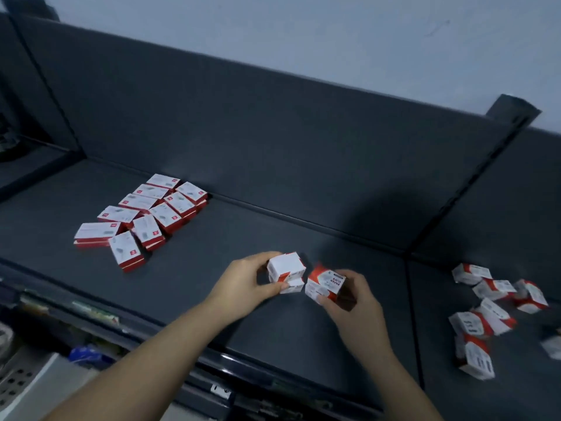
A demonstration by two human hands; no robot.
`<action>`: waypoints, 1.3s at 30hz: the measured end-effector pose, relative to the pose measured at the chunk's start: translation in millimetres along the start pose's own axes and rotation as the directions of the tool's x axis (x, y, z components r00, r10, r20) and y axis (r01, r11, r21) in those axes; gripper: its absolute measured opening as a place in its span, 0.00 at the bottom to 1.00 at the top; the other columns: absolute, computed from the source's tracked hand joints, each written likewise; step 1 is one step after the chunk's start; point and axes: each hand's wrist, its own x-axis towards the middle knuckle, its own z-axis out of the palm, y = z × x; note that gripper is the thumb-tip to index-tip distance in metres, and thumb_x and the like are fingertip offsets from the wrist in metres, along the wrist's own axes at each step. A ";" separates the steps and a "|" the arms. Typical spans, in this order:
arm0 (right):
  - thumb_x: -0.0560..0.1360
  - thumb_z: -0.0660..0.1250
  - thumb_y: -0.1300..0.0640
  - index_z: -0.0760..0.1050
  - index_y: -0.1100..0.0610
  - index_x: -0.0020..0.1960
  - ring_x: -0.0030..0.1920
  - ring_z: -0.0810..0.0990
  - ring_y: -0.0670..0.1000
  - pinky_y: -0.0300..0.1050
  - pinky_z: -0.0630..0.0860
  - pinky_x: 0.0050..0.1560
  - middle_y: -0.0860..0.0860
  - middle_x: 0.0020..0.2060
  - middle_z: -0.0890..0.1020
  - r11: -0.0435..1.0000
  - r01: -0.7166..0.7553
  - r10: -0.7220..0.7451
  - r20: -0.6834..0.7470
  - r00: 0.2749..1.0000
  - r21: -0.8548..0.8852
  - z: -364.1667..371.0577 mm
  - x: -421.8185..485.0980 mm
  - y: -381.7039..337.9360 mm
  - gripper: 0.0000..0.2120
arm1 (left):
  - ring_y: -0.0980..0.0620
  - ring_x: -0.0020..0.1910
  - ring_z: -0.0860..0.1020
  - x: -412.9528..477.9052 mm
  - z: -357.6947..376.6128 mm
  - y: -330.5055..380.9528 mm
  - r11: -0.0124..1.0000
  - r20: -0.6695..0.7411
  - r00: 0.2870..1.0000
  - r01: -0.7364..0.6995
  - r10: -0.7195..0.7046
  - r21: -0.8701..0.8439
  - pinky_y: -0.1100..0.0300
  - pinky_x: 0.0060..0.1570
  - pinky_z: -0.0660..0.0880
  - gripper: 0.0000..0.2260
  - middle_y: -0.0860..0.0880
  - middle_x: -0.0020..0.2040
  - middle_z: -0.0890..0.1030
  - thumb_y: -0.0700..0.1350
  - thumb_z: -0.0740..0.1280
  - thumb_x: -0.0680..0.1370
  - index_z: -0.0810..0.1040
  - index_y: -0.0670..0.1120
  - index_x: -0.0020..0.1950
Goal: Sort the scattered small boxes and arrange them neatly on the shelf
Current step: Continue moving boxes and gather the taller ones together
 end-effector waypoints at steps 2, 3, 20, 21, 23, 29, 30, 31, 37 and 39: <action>0.71 0.77 0.56 0.74 0.42 0.55 0.50 0.80 0.36 0.31 0.76 0.47 0.34 0.48 0.82 0.999 -0.034 0.034 -0.011 0.999 -0.024 6.6 -1.4 13.3 0.19 | 0.67 0.55 0.78 7.7 10.3 -14.8 0.999 0.088 0.996 -0.003 0.000 0.032 0.61 0.59 0.75 0.23 0.64 0.55 0.81 0.48 0.77 0.71 0.76 0.58 0.64; 0.71 0.77 0.54 0.74 0.41 0.56 0.51 0.80 0.36 0.32 0.76 0.49 0.33 0.49 0.81 0.998 -0.043 0.042 -0.027 0.999 -0.036 10.2 -0.7 19.3 0.19 | 0.66 0.55 0.78 11.7 14.2 -23.2 0.999 0.117 0.993 -0.010 0.005 0.044 0.60 0.58 0.75 0.23 0.63 0.55 0.81 0.49 0.77 0.71 0.76 0.58 0.64; 0.76 0.68 0.44 0.65 0.43 0.68 0.57 0.70 0.45 0.52 0.68 0.66 0.39 0.57 0.77 0.937 -0.106 0.047 -0.180 0.982 -0.334 21.4 108.1 36.1 0.23 | 0.56 0.55 0.69 117.4 28.4 -44.1 0.914 -0.010 0.994 -0.095 0.108 0.395 0.59 0.55 0.53 0.21 0.60 0.50 0.73 0.65 0.65 0.74 0.73 0.60 0.64; 0.76 0.68 0.44 0.65 0.42 0.68 0.57 0.70 0.44 0.51 0.67 0.66 0.38 0.57 0.76 0.934 -0.106 0.043 -0.188 0.981 -0.340 21.6 112.8 36.2 0.22 | 0.55 0.56 0.70 122.1 28.3 -43.9 0.912 -0.017 0.995 -0.086 0.101 0.402 0.58 0.56 0.53 0.21 0.60 0.50 0.73 0.65 0.65 0.74 0.72 0.60 0.64; 0.76 0.68 0.43 0.65 0.41 0.67 0.57 0.71 0.44 0.48 0.64 0.65 0.37 0.58 0.76 0.923 -0.097 0.021 -0.205 0.979 -0.371 22.4 120.9 36.8 0.22 | 0.55 0.57 0.70 130.0 28.3 -44.4 0.907 -0.032 0.996 -0.065 0.085 0.415 0.58 0.56 0.53 0.22 0.60 0.51 0.73 0.66 0.64 0.74 0.72 0.60 0.65; 0.76 0.67 0.42 0.65 0.41 0.67 0.57 0.72 0.43 0.45 0.64 0.62 0.36 0.58 0.76 0.905 -0.063 -0.031 -0.213 0.976 -0.421 22.9 132.0 40.3 0.22 | 0.51 0.55 0.70 137.6 36.0 -54.8 0.844 -0.059 0.994 -0.050 0.096 0.535 0.52 0.62 0.58 0.29 0.54 0.54 0.72 0.71 0.52 0.73 0.73 0.54 0.63; 0.76 0.67 0.42 0.65 0.41 0.67 0.57 0.72 0.43 0.45 0.64 0.62 0.35 0.58 0.76 0.904 -0.060 -0.037 -0.217 0.976 -0.423 23.0 132.2 41.4 0.22 | 0.51 0.56 0.70 138.0 37.5 -56.2 0.841 -0.067 0.994 -0.041 0.091 0.539 0.50 0.63 0.59 0.30 0.52 0.55 0.72 0.71 0.52 0.74 0.74 0.52 0.62; 0.76 0.67 0.43 0.65 0.41 0.67 0.57 0.73 0.43 0.45 0.64 0.62 0.35 0.58 0.76 0.903 -0.055 -0.045 -0.220 0.974 -0.427 23.2 132.5 42.6 0.22 | 0.50 0.57 0.70 138.6 38.5 -57.0 0.840 -0.077 0.993 -0.030 0.085 0.541 0.49 0.64 0.60 0.30 0.52 0.56 0.72 0.70 0.51 0.74 0.74 0.50 0.62; 0.75 0.68 0.43 0.65 0.41 0.67 0.57 0.73 0.42 0.46 0.65 0.63 0.34 0.58 0.75 0.899 -0.038 -0.071 -0.230 0.971 -0.435 24.2 133.8 45.6 0.23 | 0.50 0.60 0.70 139.4 37.2 -55.0 0.848 -0.067 0.996 -0.021 0.067 0.530 0.50 0.66 0.59 0.35 0.52 0.58 0.72 0.73 0.49 0.71 0.72 0.49 0.65; 0.75 0.69 0.42 0.65 0.41 0.68 0.58 0.73 0.42 0.45 0.64 0.63 0.33 0.58 0.74 0.901 -0.041 -0.070 -0.237 0.969 -0.431 24.4 133.6 44.9 0.24 | 0.51 0.62 0.68 139.7 35.9 -54.1 0.866 -0.068 0.996 -0.012 0.053 0.500 0.52 0.67 0.56 0.37 0.53 0.60 0.71 0.75 0.51 0.69 0.70 0.50 0.67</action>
